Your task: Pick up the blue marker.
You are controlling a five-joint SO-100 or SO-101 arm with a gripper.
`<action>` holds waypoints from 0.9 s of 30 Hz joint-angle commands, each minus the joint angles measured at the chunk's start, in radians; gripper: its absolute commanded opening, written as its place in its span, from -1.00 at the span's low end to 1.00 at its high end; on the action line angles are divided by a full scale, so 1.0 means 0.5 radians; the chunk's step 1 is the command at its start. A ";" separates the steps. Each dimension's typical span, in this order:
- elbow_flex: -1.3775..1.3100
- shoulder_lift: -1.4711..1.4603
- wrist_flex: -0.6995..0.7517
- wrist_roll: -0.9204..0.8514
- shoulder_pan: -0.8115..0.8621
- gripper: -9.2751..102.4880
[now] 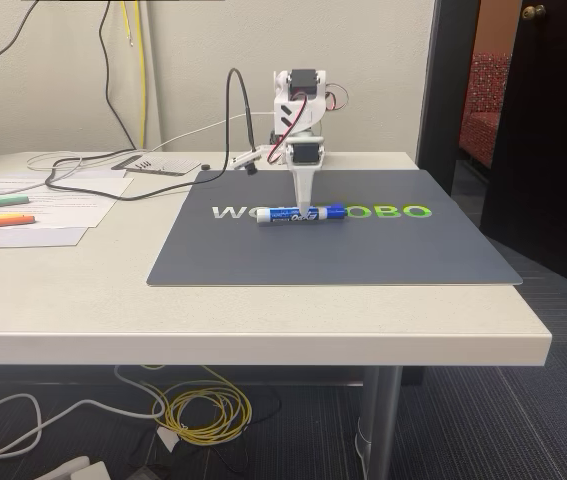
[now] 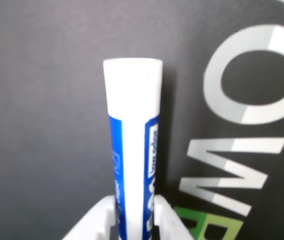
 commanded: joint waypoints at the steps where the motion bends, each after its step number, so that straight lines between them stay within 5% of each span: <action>1: -0.083 0.239 0.359 0.064 -0.031 -0.83; 12: -0.028 0.565 0.374 0.270 -0.092 -0.83; 27: 1.126 1.651 0.368 0.288 -0.126 -0.83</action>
